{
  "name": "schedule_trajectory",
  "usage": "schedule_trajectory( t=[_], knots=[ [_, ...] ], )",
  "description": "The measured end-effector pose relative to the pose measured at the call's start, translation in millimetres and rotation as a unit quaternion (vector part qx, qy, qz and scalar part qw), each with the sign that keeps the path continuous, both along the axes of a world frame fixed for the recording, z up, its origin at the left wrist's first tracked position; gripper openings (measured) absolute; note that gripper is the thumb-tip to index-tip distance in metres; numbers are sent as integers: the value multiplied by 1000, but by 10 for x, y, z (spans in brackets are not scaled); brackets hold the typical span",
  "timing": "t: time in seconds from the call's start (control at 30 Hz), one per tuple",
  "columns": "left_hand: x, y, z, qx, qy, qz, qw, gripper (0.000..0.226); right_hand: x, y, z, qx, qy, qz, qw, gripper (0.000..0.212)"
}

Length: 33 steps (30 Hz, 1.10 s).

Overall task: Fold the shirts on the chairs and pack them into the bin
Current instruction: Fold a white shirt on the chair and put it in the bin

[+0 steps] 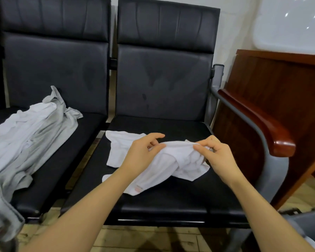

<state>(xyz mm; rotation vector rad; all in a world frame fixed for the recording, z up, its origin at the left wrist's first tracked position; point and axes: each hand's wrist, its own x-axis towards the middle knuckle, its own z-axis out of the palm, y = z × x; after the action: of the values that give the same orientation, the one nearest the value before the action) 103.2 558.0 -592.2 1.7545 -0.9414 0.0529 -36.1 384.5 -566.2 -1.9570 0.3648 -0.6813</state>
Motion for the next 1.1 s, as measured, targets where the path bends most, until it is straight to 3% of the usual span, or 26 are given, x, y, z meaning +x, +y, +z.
schedule_trajectory(
  t=[0.1, 0.17, 0.33, 0.43, 0.57, 0.77, 0.87, 0.97, 1.1],
  knots=[
    [-168, -99, 103, -9, -9, -37, 999, 27, -67, -77, -34, 5, -27, -58, 998, 17],
    [-259, -162, 112, 43, -45, -65, 996, 26, -109, -140, -52, -1, -23, -86, 996, 21],
    [-122, -157, -96, 184, -153, -36, 970, 24, -111, -211, -136, -107, 117, -128, 979, 17],
    [39, -106, -252, 214, -115, -14, 970, 22, 5, -96, -174, -167, 149, -177, 958, 16],
    [75, -60, -349, 189, 2, -49, 981, 18, 148, 59, -208, -230, 175, -160, 944, 26],
    [172, -90, -454, 206, -16, -8, 978, 7, 213, 121, -321, -275, 229, -77, 931, 22],
    [175, -93, -422, 161, 46, 2, 986, 8, 196, 144, -363, -266, 235, -58, 933, 13],
    [127, -78, -200, 60, 104, 13, 993, 9, 208, 164, -304, -236, 186, -52, 952, 7],
    [61, 31, 172, -46, 78, 24, 996, 13, 166, 166, -142, -181, 64, -57, 980, 11]
  ],
)
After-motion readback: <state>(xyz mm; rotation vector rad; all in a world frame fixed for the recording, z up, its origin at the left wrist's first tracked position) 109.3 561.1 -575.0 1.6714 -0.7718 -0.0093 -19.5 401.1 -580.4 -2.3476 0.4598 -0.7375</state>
